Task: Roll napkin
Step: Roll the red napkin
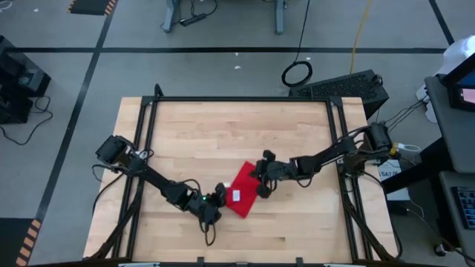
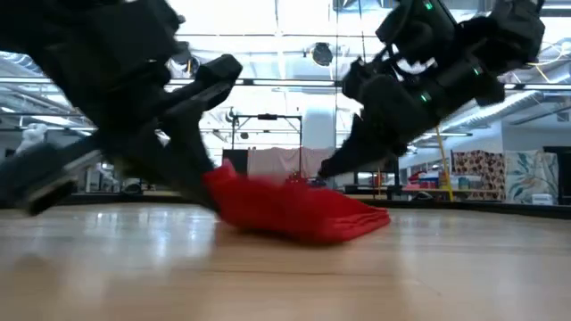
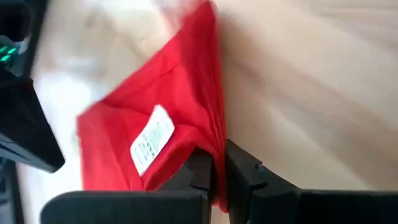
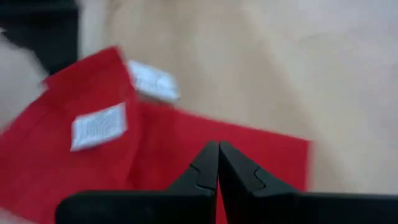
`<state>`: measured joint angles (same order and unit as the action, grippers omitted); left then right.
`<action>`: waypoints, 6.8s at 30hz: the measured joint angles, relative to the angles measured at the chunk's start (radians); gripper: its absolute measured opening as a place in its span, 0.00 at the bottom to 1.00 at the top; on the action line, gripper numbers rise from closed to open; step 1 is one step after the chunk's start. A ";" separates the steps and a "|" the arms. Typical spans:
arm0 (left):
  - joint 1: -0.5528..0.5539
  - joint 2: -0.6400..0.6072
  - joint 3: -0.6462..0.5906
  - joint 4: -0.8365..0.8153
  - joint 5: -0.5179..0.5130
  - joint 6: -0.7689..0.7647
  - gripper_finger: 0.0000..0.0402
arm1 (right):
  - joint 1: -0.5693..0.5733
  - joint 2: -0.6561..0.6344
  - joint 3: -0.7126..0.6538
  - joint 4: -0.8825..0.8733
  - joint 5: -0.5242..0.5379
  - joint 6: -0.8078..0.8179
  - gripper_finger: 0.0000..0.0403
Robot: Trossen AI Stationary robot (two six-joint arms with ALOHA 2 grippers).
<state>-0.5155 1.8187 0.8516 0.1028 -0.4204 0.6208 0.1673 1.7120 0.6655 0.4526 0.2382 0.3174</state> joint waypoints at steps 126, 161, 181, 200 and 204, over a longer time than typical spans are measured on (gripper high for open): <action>0.037 0.000 -0.001 -0.125 -0.209 -0.328 0.05 | 0.379 0.429 0.482 -0.283 0.646 -0.371 0.84; 0.051 0.000 -0.001 -0.175 -0.177 -0.353 0.05 | 0.265 0.425 0.483 -0.465 0.377 -0.122 0.38; -0.037 -0.026 0.024 -0.160 -0.076 -0.549 0.05 | 0.247 0.272 0.475 -0.524 -0.015 -0.009 0.01; 0.106 -0.056 0.087 -0.215 0.430 -0.876 0.05 | 0.084 0.238 0.450 -0.474 -0.650 -0.064 0.01; 0.139 -0.056 0.076 -0.214 0.455 -0.843 0.05 | 0.035 0.238 0.397 -0.407 -0.706 -0.076 0.01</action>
<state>-0.3767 1.7626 0.9272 -0.1107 0.0347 -0.2224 0.2020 1.9503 1.0629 0.0456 -0.4675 0.2410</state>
